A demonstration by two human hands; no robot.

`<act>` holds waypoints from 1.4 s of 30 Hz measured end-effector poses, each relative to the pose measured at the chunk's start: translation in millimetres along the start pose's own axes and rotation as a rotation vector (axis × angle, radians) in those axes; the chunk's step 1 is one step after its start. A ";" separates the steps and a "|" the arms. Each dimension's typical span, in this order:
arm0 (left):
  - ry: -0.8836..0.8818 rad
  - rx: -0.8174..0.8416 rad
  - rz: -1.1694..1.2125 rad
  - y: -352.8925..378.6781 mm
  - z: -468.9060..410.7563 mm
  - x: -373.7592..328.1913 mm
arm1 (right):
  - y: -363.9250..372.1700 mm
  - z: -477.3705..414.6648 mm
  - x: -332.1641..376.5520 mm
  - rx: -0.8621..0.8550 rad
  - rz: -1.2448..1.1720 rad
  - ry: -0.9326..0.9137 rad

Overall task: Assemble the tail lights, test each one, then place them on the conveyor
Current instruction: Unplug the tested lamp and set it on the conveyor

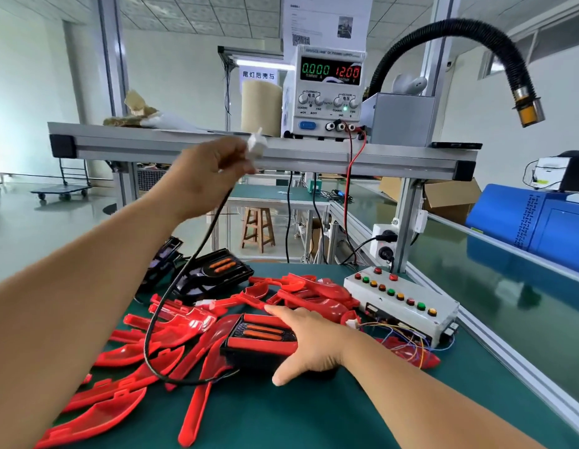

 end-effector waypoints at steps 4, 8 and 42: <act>0.097 -0.175 0.504 -35.2 7.9 -21.2 | -4.8 3.2 -2.5 -0.132 -0.067 0.019; -0.001 -0.271 1.339 -65.1 16.5 -6.9 | -20.5 6.7 -2.3 -0.316 -0.150 0.045; -0.296 -0.128 -0.200 129.2 150.6 -24.5 | -95.6 50.6 16.9 -0.653 0.512 0.369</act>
Point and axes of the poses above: each hand's wrist, its own z-axis away from the middle knuckle, its own y-axis out of the palm, x = y × z, the point moved 7 cm from there along -z, towards the middle knuckle, and after that the axes turned 15 degrees about -y, right-handed, at the moved point
